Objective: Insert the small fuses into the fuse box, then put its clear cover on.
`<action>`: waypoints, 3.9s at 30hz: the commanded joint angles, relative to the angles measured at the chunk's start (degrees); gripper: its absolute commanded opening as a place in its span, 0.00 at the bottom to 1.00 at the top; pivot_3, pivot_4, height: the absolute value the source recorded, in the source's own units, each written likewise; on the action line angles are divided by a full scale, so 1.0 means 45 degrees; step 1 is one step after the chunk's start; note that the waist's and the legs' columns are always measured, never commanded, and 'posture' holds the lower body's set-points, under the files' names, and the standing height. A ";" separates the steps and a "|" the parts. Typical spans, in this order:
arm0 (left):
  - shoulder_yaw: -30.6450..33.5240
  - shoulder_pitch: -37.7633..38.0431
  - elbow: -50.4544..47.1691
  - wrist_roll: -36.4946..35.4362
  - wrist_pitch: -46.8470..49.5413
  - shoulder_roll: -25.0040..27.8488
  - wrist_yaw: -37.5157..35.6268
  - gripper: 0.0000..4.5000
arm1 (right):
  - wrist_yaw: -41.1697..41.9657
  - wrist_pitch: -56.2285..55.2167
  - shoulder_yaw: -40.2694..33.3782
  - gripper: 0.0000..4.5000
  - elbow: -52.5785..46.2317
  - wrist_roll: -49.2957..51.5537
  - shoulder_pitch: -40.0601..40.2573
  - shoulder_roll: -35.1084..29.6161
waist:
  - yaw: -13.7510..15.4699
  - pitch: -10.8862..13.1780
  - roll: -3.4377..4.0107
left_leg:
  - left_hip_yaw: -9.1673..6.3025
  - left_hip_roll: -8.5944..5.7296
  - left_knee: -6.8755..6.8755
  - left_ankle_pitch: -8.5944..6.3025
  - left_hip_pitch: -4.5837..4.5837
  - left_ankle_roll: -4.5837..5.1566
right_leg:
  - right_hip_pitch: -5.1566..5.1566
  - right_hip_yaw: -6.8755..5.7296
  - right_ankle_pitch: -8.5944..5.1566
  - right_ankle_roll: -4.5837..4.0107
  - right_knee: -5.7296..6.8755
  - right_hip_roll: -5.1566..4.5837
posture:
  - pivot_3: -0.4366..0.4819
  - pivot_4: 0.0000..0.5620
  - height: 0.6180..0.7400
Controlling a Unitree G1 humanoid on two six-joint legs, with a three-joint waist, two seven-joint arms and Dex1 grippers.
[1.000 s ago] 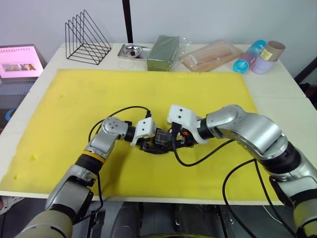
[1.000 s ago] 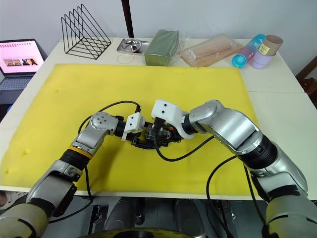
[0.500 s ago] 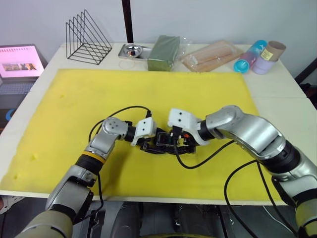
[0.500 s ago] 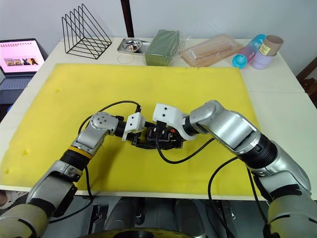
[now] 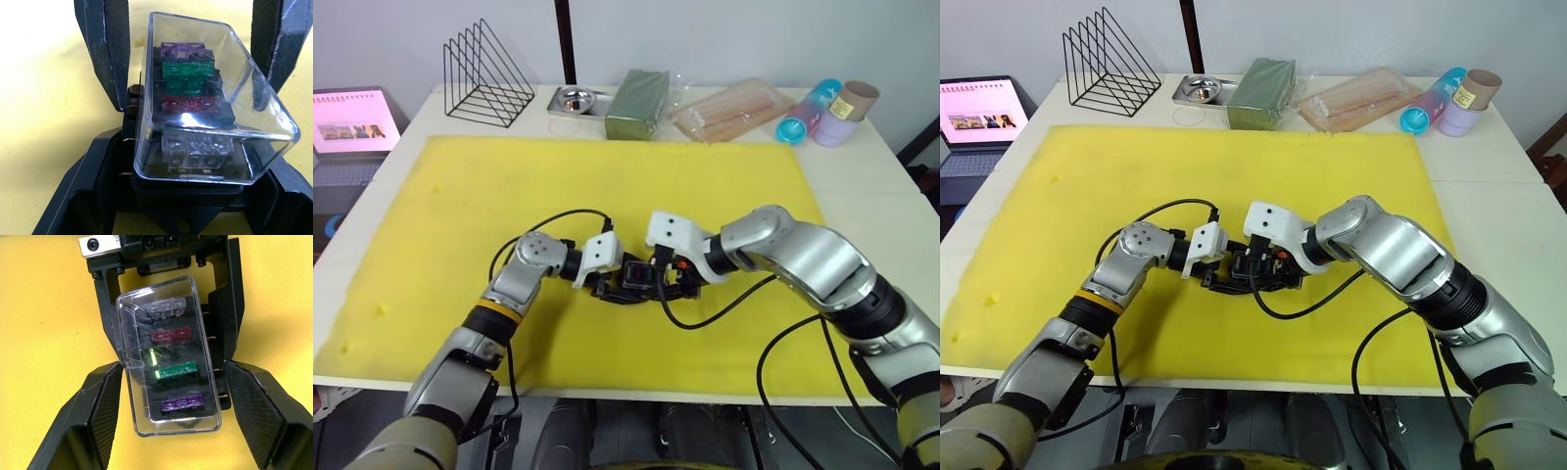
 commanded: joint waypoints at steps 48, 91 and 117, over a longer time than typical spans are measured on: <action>0.0122 0.0203 -0.0362 0.0097 0.0028 -0.0238 -0.0038 0.63 | 0.0572 0.0870 -0.2609 0.77 -0.1672 0.1497 -0.0385 -0.0620 | 0.0028 0.0000 0.0000 | -0.0002 -0.0002 0.0000 0.0000 -0.0003 0.0000 | 0.0001 0.0000 0.0000 0.0001 0.0000 -0.0004 | 0.48 0.27 1.00; 0.0268 0.0294 -0.0586 0.0168 0.0270 -0.0159 -0.0045 0.63 | -0.1343 -0.3361 -0.1793 0.01 0.0500 -0.0354 0.4777 0.0451 | -0.0067 -0.0075 0.0000 | 0.0005 0.0012 -0.0035 -0.0004 0.0206 0.0005 | 0.0193 0.0003 -0.0015 -0.0016 -0.0022 0.0026 | 0.48 0.27 1.00; 0.3720 0.2494 -0.7396 -0.2958 0.6256 0.5771 -0.1072 1.00 | 0.0961 -0.3329 -0.9086 0.83 -0.3336 0.2474 0.7346 -0.3846 | 0.0014 -0.0025 -0.0027 | 0.0010 0.0038 -0.0145 -0.0003 0.0169 0.0004 | 0.0109 0.0010 -0.0037 -0.0049 -0.0039 0.0001 | 0.48 0.27 1.00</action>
